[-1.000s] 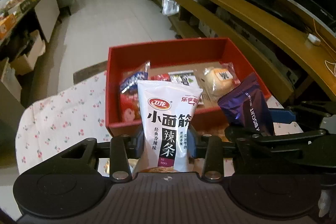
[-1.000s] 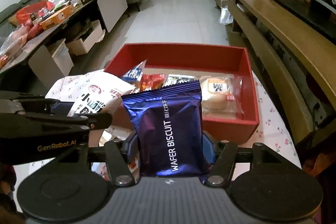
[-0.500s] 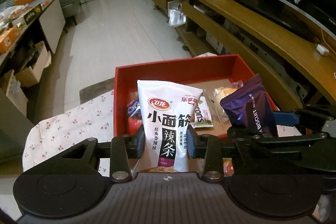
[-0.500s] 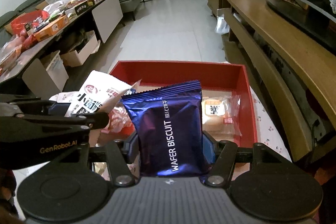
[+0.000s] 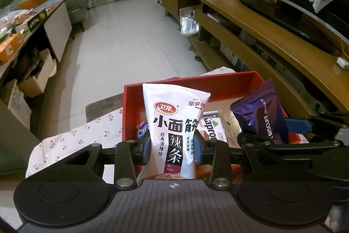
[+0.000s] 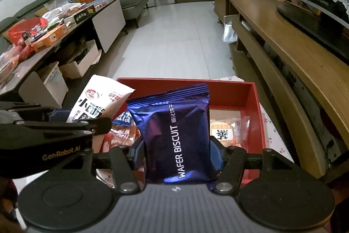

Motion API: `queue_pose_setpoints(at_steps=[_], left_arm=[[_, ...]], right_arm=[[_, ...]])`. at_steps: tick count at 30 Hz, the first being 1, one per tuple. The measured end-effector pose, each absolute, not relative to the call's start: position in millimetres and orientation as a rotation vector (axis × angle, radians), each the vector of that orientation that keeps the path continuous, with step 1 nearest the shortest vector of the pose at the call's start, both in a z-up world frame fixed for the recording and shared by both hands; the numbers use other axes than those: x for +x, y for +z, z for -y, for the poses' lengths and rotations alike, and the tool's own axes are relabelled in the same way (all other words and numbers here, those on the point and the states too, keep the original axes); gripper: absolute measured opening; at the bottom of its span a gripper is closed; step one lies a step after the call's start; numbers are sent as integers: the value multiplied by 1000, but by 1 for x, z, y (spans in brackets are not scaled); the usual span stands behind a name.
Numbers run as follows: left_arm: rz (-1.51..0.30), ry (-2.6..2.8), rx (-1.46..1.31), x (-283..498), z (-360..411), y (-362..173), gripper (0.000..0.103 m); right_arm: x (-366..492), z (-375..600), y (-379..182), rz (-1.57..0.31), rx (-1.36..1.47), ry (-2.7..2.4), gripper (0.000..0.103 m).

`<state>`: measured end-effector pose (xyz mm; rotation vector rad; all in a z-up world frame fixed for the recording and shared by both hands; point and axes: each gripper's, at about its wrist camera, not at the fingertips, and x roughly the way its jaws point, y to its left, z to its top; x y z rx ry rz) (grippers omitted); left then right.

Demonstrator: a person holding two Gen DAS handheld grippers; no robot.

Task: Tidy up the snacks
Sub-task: 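Carry the white gluten bag and purple wafer biscuit into the red box with both tools, then open both tools to release the gluten bag and wafer biscuit in the box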

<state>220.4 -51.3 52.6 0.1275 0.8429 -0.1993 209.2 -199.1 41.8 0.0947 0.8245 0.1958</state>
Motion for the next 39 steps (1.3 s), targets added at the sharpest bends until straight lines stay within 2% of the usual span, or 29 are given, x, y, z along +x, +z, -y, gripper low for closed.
queue_pose_setpoints(at_steps=[39], left_arm=[[-903, -148, 150, 275, 63, 10, 43]], right_arm=[[275, 197, -3, -872, 40, 141, 65]])
